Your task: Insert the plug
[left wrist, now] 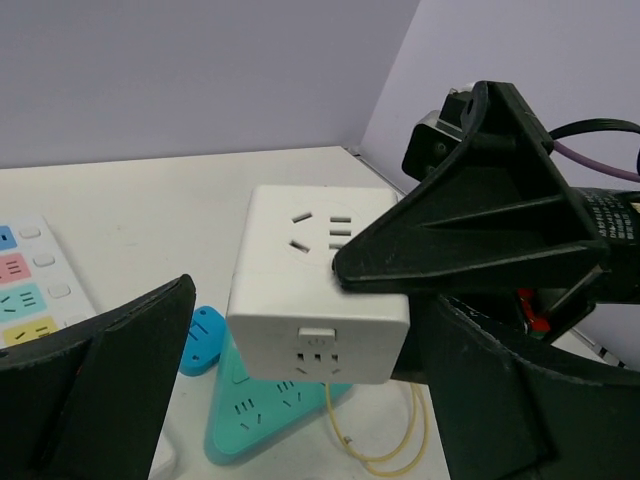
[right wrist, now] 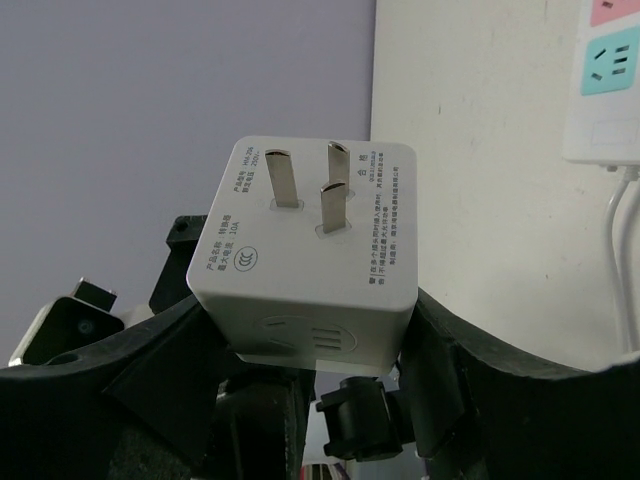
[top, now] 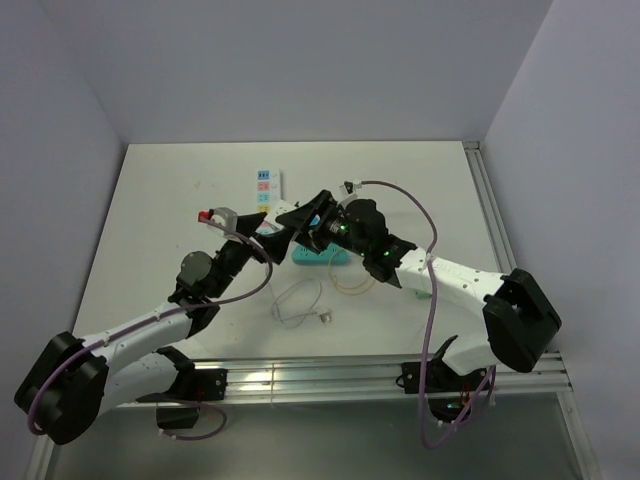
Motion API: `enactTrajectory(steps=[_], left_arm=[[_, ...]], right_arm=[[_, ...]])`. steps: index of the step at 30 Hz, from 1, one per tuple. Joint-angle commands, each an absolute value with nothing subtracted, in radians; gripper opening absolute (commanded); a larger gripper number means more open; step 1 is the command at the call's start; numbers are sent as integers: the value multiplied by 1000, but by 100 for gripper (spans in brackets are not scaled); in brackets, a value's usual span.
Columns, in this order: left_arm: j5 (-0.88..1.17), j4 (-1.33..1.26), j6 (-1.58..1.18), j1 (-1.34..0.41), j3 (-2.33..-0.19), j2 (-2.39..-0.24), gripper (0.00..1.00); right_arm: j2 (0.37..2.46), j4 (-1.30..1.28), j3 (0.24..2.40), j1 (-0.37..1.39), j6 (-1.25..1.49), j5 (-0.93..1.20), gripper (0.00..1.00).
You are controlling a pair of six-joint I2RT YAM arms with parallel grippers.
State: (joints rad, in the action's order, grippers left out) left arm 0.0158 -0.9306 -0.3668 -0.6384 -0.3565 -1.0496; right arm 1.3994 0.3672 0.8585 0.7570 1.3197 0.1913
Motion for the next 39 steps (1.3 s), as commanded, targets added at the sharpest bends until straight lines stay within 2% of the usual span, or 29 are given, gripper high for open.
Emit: enactTrajectory(steps=[1, 3, 8, 11, 12, 14, 15, 16, 17, 18, 19, 22, 24, 28, 31, 36, 39], left_arm=[[8, -980, -333, -643, -400, -1065, 96], [5, -995, -327, -643, -394, -1066, 90], [5, -999, -319, -643, -393, -1078, 86], [8, -988, -310, -643, -397, -1086, 72], [11, -973, -304, -643, -403, -1088, 59], [6, -921, -285, -643, -428, -1088, 46], [-35, -896, -284, -643, -445, -1080, 37], [-60, -828, -284, -643, -455, -1074, 34], [-83, -796, -279, -641, -466, -1066, 32], [-95, -770, -272, -640, -475, -1049, 32], [-104, -746, -273, -632, -476, -1036, 32], [-127, -690, -305, -612, -454, -982, 32], [-220, -628, -362, -594, -436, -951, 32], [-342, -499, -460, -531, -420, -896, 33], [-344, -457, -523, -467, -397, -830, 34], [-385, -378, -583, -416, -396, -743, 34], [-412, -319, -584, -408, -408, -698, 34]], right_arm=[[1390, 451, 913, 776, 1335, 186, 22], [1391, 453, 917, 778, 1338, 192, 22], [1397, 468, 919, 782, 1350, 195, 22], [1404, 471, 925, 790, 1351, 199, 24], [1404, 471, 927, 792, 1345, 215, 25], [1416, 392, 971, 792, 1277, 245, 51], [1408, 323, 1020, 790, 1246, 214, 72], [1399, 242, 1026, 795, 1199, 184, 81], [1387, 238, 1022, 796, 1181, 170, 85], [1356, 235, 996, 796, 1175, 146, 96], [1336, 242, 980, 796, 1167, 132, 98], [1261, 227, 944, 787, 1108, 68, 99], [1214, 177, 937, 776, 1036, 31, 99], [1227, 43, 1004, 772, 847, -29, 99], [1327, -111, 1073, 779, 775, -50, 98], [1558, -277, 1262, 854, 707, -227, 100], [1687, -336, 1360, 887, 687, -225, 100]])
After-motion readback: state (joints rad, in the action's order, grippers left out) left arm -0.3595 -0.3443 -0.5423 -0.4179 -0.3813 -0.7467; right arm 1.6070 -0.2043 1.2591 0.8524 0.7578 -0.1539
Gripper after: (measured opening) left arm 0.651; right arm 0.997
